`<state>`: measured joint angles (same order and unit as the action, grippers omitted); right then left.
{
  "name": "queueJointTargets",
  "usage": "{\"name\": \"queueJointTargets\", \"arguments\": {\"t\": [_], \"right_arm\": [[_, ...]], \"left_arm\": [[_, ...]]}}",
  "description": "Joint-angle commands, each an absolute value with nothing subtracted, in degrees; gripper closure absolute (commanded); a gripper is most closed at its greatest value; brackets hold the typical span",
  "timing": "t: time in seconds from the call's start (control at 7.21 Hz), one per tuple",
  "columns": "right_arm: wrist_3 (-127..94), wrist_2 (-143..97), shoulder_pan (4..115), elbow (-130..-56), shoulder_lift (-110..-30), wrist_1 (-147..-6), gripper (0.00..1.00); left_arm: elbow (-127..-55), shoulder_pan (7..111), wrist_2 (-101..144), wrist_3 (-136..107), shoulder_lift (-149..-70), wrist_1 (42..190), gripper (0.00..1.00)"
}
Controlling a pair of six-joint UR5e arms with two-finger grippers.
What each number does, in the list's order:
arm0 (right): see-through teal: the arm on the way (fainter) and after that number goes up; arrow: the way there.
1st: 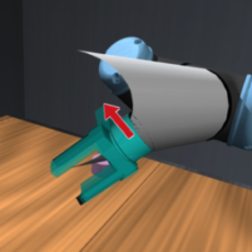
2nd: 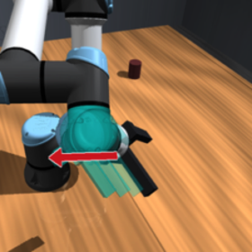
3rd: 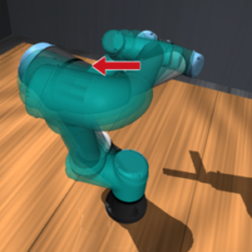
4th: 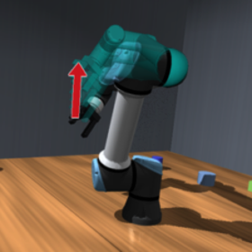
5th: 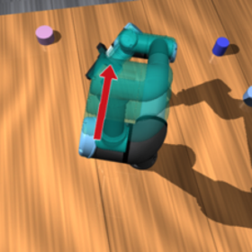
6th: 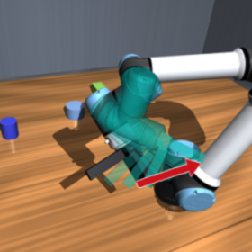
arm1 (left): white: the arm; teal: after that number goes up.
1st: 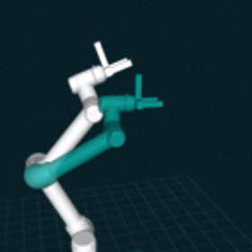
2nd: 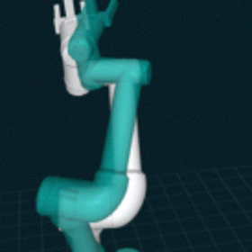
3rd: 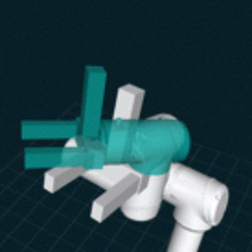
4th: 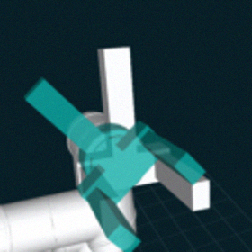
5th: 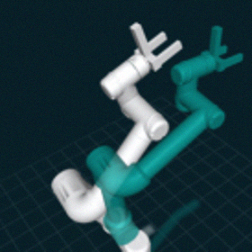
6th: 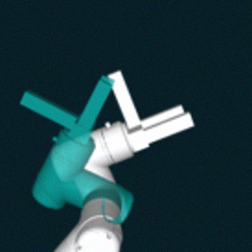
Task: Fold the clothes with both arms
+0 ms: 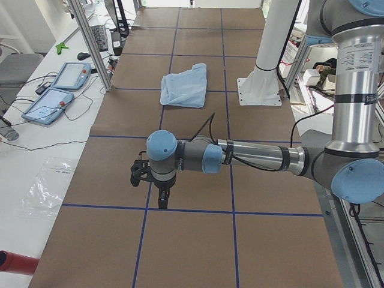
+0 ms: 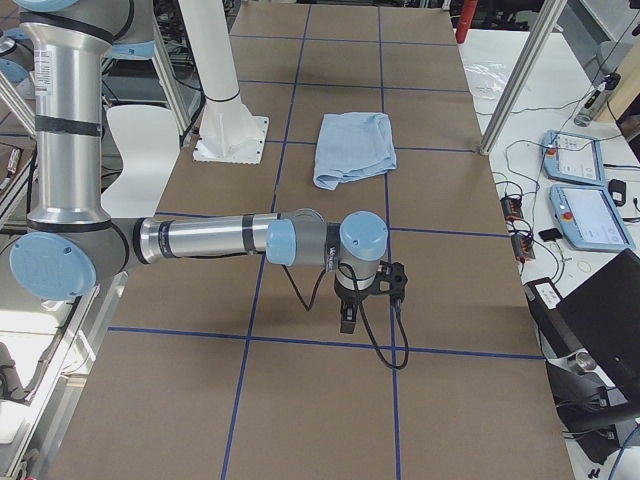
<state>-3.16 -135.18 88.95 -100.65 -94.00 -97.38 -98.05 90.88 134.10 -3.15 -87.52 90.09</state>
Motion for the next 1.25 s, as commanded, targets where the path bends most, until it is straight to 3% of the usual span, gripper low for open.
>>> {"name": "queueJointTargets", "arguments": {"t": [0.0, 1.11], "right_arm": [[-3.2, -135.2, 88.9, -100.6, -93.9, -97.4, 0.0], [-3.2, -135.1, 88.8, -97.1, -90.9, -97.3, 0.0]], "left_arm": [[-98.1, 90.9, 134.0, -3.1, -87.5, 90.1, 0.0], [-98.2, 90.9, 133.9, -3.1, -87.4, 90.1, 0.0]]}}
